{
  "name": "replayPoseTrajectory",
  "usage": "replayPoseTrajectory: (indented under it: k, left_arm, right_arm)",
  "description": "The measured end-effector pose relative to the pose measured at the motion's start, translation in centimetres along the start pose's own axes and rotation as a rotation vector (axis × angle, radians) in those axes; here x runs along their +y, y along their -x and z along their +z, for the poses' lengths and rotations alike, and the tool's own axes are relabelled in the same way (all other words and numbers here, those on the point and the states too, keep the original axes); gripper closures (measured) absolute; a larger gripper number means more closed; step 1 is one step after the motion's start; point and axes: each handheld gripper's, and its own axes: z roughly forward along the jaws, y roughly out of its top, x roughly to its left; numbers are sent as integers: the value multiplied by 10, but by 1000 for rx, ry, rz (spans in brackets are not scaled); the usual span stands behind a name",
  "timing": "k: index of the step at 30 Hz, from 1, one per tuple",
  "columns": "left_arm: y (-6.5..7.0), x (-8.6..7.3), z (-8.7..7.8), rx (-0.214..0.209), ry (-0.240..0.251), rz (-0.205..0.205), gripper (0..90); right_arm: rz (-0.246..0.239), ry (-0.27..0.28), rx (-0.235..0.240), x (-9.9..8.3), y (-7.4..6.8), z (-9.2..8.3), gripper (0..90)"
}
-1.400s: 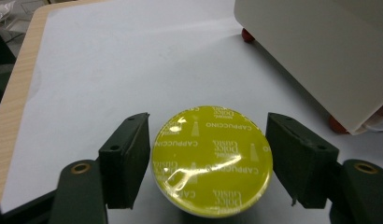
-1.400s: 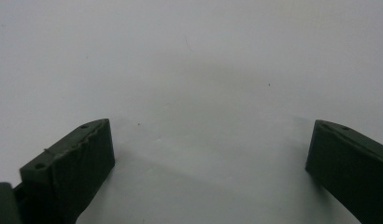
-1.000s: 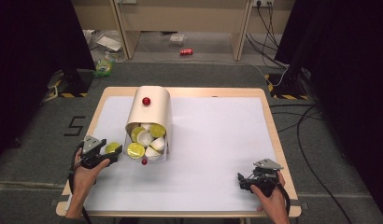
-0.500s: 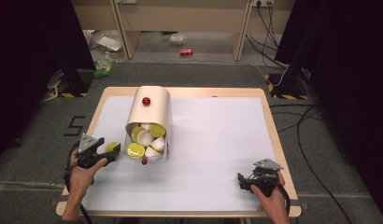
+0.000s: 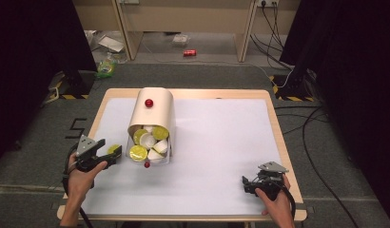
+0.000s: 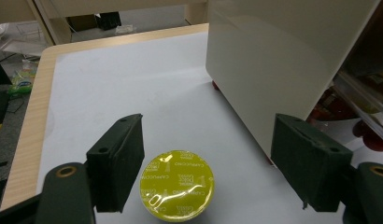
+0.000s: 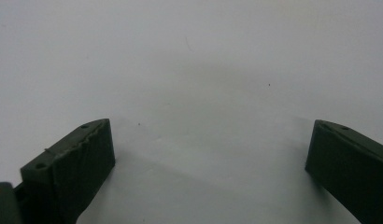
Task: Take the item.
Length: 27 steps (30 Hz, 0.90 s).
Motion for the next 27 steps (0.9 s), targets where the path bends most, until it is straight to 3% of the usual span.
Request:
replayPoseTrajectory:
  k: [14, 27]
  left_arm:
    - [6, 5, -7, -6, 27, -3, 183]
    - [14, 4, -19, -19, 27, 18, 176]
  right_arm:
    - [1, 0, 2, 0, 0, 0, 15]
    - [1, 0, 2, 0, 0, 0, 15]
